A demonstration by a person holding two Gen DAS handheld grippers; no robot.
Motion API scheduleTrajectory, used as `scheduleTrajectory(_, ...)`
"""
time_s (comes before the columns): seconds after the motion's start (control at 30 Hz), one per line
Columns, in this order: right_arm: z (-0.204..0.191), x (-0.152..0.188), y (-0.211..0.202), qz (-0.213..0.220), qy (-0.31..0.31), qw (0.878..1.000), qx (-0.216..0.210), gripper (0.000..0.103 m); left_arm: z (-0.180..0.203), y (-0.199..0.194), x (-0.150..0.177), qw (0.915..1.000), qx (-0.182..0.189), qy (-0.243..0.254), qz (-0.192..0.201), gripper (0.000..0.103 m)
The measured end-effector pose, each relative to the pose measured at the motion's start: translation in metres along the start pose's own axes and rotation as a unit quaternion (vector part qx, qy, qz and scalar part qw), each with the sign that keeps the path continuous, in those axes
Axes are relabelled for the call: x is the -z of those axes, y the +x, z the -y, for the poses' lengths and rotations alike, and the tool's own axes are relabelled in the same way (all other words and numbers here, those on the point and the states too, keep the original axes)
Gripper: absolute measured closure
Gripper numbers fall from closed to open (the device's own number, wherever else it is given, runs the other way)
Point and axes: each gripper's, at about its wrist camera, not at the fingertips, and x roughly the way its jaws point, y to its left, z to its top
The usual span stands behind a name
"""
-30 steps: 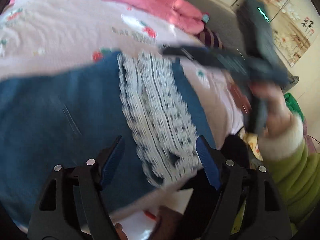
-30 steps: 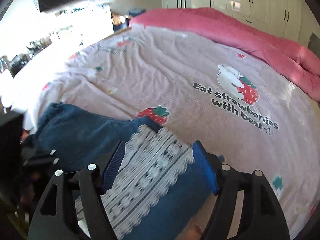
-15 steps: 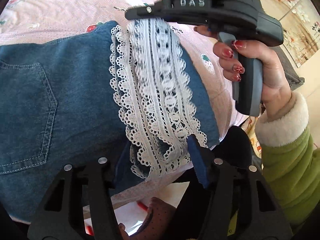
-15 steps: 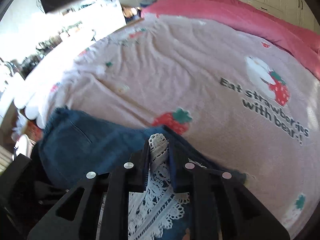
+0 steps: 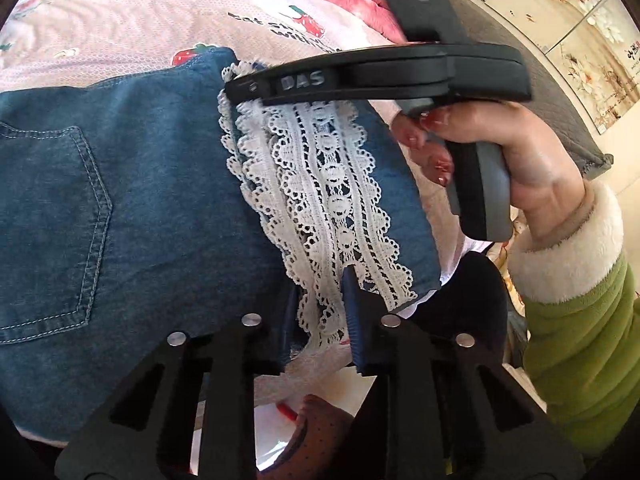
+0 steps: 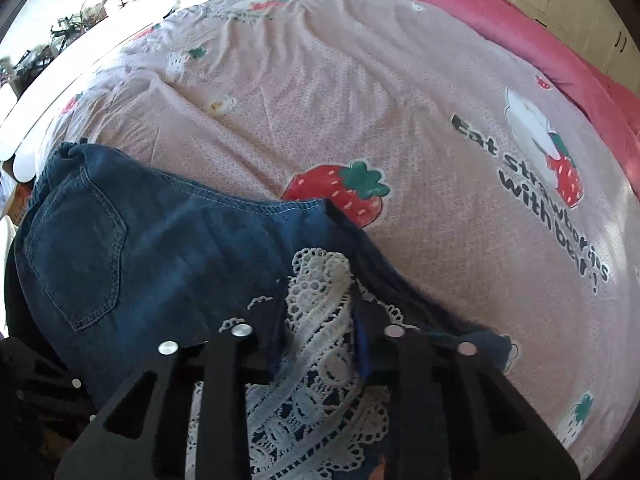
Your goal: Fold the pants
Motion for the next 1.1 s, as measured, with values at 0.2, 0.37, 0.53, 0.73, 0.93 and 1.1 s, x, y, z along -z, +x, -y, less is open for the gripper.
scheduleTrajectory(0.2,-0.011,-0.013,-0.024,0.038,-0.001,0.999,-0.015,0.084,-0.009,-0.022,0.005,0.9997,-0.01,0.004,0.024,0.09)
scheduleTrajectory(0.37,-0.026,-0.026,-0.004,0.033,-0.01,0.999,-0.022,0.083,-0.02,-0.033,0.007,0.999,-0.025,-0.016,0.033,0.09)
scheduleTrajectory(0.53,-0.029,-0.028,0.011,0.03,0.002,0.999,-0.035,0.064,-0.035,-0.031,0.01,0.9991,-0.015,-0.036,0.017,0.089)
scheduleTrajectory(0.73,-0.016,-0.02,-0.044,0.107,0.02,0.993,-0.034,0.034,-0.03,-0.029,0.012,0.9994,-0.017,-0.027,0.015,0.087)
scheduleTrajectory(0.93,-0.008,0.004,-0.074,0.118,0.026,0.992,-0.039,0.036,-0.021,-0.022,0.017,0.9994,-0.024,-0.02,0.014,0.085)
scheduleTrajectory(1.1,-0.018,0.014,-0.031,0.029,0.01,0.999,-0.022,0.075,-0.019,-0.02,0.02,0.9992,-0.034,-0.015,0.013,0.083)
